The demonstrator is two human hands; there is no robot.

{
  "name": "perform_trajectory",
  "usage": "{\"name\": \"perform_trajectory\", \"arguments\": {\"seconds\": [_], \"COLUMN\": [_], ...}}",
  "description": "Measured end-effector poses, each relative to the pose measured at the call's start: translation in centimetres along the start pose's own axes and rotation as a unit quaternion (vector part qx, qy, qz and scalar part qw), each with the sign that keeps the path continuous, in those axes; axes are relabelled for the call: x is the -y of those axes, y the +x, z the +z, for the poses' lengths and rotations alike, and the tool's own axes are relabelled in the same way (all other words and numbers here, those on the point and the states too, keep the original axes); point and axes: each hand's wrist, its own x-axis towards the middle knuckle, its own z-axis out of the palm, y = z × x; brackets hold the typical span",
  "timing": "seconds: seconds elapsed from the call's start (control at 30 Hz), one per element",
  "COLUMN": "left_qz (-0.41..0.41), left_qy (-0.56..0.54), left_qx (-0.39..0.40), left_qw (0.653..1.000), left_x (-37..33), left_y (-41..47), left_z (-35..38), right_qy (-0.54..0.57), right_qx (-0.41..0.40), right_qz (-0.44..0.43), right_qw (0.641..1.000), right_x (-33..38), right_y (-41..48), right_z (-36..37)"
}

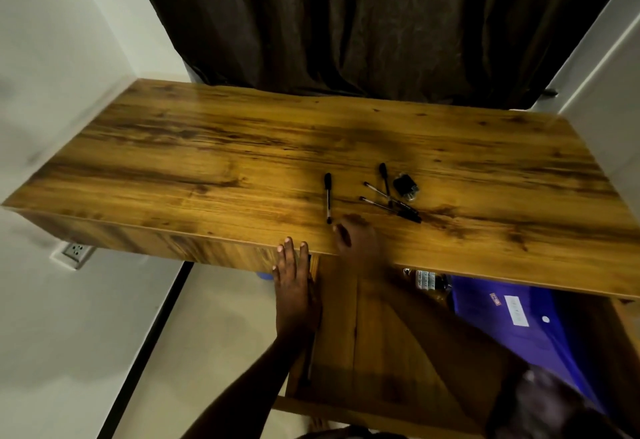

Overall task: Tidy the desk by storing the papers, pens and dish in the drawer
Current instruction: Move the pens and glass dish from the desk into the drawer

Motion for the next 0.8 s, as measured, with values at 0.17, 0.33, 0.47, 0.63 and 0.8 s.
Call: {"name": "perform_trajectory", "arguments": {"seconds": [0.17,0.33,0.47,0.63,0.8], "left_qz": [0.007,0.0,0.005,0.009,0.007], "left_qy": [-0.003,0.028,0.025,0.009,-0.005], "left_qx": [-0.002,-0.002,-0.003,-0.013,-0.014], "left_qw": [1.0,1.0,1.0,1.0,1.0], "left_x": [-0.4,-0.5,-0.5,-0.3,-0.2], "left_y": [-0.3,-0.2,0.0,-0.2,-0.1], "left_z": [-0.3,-0.4,-0.5,-0.5,-0.4], "right_qy": [-0.071,-0.167,-0.196,-0.114,0.005], "right_qx": [0.038,0.13,0.132,0.101,0.07], "right_qz": [0.019,0.038,0.059,0.082,0.105], "right_qw": [0.997,0.977,0.97,0.985,0.992], "right_x": [-0.7,-0.4,0.4,0.3,1.2], "right_y": [6.9,11.4,12.7,10.9,8.5], "right_z": [1.0,0.5,0.2,0.4,-0.4]}}
